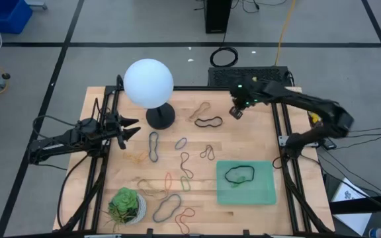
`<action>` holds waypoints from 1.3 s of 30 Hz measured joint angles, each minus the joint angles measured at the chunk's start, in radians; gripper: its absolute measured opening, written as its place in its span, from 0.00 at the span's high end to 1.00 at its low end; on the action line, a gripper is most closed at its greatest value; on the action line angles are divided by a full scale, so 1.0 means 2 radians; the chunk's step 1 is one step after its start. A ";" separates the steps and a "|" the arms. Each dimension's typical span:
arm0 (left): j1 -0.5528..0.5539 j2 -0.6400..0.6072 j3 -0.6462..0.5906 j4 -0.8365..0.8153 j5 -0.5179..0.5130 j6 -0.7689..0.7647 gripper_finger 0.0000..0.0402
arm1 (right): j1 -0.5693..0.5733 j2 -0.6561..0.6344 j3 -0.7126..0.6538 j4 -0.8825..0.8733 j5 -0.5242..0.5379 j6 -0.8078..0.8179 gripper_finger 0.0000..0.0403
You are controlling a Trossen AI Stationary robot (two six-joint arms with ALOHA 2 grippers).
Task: Pick and place rubber bands into bin
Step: Put the top black rubber band into the green bin
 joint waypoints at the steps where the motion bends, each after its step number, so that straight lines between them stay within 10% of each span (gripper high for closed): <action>1: 0.000 0.000 0.000 0.000 0.000 0.000 0.47 | 0.004 -0.024 0.000 0.005 -0.001 0.006 1.00; 16: 0.000 0.000 0.000 0.002 0.000 -0.001 0.47 | 0.077 -0.282 0.001 0.148 -0.093 0.068 1.00; 23: 0.000 0.000 0.000 0.002 0.000 -0.001 0.47 | 0.117 -0.290 0.001 0.145 -0.104 0.068 1.00; 34: 0.000 0.000 0.000 0.003 0.000 -0.004 0.47 | 0.203 -0.263 0.001 0.194 -0.325 0.107 1.00; 39: 0.000 0.000 0.000 0.004 0.000 -0.004 0.47 | 0.255 -0.240 0.001 0.144 -0.331 0.143 1.00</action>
